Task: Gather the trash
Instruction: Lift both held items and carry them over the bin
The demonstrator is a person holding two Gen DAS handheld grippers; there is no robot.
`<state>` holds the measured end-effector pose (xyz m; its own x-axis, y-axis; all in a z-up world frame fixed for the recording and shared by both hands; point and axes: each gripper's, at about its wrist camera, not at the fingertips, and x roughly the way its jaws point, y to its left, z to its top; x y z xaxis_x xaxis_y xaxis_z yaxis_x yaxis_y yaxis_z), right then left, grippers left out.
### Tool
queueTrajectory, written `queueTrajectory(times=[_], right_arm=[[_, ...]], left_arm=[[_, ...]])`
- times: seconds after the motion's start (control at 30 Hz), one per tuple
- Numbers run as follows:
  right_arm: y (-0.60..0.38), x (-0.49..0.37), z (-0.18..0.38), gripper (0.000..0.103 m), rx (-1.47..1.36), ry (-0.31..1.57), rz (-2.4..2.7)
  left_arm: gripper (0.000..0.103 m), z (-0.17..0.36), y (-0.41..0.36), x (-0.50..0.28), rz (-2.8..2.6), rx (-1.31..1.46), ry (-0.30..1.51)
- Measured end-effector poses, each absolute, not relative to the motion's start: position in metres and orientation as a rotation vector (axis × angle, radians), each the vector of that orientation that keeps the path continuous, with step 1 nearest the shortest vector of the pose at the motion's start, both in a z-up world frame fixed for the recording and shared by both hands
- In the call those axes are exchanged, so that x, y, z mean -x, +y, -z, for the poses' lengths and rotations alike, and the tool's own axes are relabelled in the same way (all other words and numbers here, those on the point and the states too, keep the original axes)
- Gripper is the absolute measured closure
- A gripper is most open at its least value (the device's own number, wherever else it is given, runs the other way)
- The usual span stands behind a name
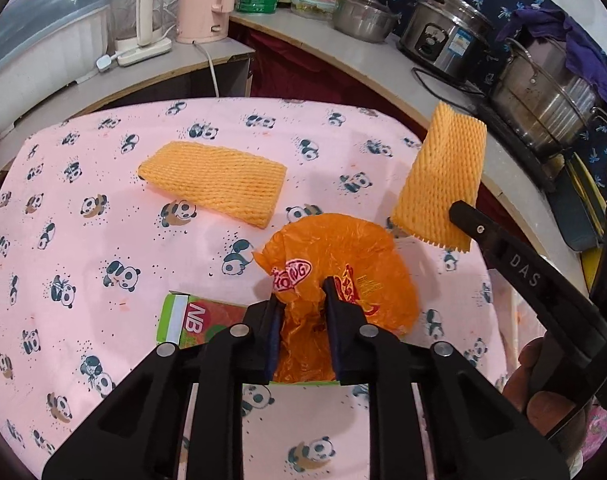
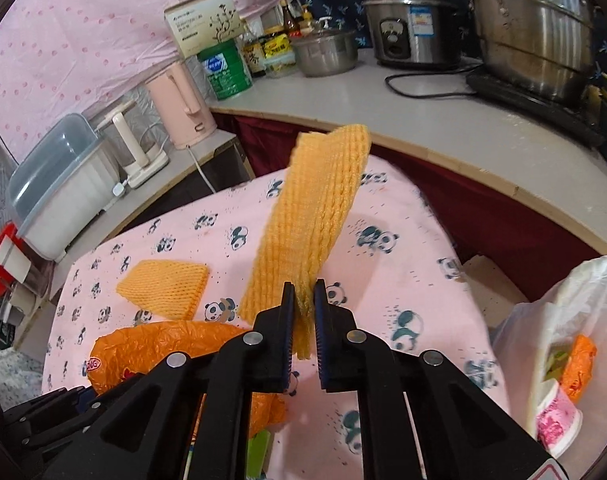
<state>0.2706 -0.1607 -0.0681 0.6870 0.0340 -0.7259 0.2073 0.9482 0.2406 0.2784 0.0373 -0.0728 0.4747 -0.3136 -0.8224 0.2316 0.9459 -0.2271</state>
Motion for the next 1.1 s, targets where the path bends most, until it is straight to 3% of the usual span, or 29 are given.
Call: queueTrajectory(times=[0.53, 1.1], right_arm=[[-0.216, -0.162, 0.0, 0.094, -0.36, 0.68, 0.173], [-0.293, -0.052, -0.003, 0.094, -0.439, 0.632, 0.309]], left_arm=[[0.085, 0.0, -0.015, -0.203, 0.423, 0.023, 0.899], [0.085, -0.019, -0.097, -0.13, 0.541, -0.086, 0.86]])
